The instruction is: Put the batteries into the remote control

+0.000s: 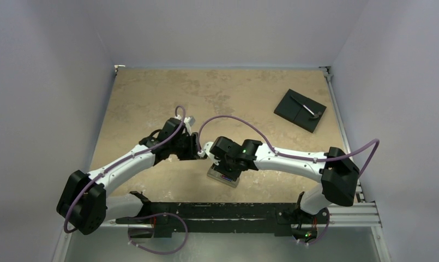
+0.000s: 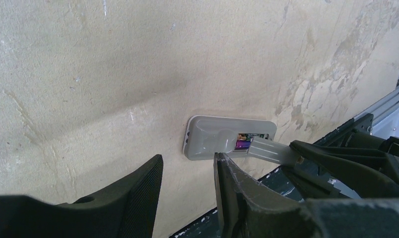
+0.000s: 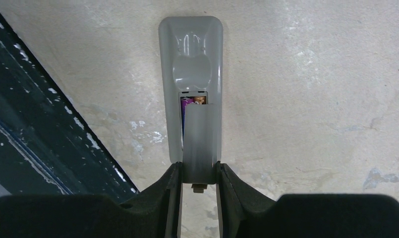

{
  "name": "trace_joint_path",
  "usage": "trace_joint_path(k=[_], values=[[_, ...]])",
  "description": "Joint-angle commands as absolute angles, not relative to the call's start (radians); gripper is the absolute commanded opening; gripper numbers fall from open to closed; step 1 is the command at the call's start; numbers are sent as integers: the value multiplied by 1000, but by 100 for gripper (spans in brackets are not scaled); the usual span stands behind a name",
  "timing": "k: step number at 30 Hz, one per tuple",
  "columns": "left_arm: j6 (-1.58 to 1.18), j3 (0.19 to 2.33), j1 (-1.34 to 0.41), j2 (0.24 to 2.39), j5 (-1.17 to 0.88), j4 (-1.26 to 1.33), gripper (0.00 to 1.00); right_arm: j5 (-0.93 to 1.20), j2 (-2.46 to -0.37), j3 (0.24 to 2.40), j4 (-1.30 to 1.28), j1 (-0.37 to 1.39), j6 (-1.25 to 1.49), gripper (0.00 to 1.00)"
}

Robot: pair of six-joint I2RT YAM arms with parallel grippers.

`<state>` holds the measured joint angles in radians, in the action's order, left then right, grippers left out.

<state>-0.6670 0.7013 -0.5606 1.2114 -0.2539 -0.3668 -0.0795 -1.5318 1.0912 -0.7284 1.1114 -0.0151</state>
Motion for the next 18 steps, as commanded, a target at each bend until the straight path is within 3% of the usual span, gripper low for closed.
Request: trace_joint_path(k=[1, 18], values=[[-638, 735, -550, 1214, -261, -342, 42, -28, -1522, 1086, -690, 1108, -16, 0], [-624, 736, -514, 1201, -240, -366, 42, -2, -1541, 1049, -648, 1108, -8, 0]])
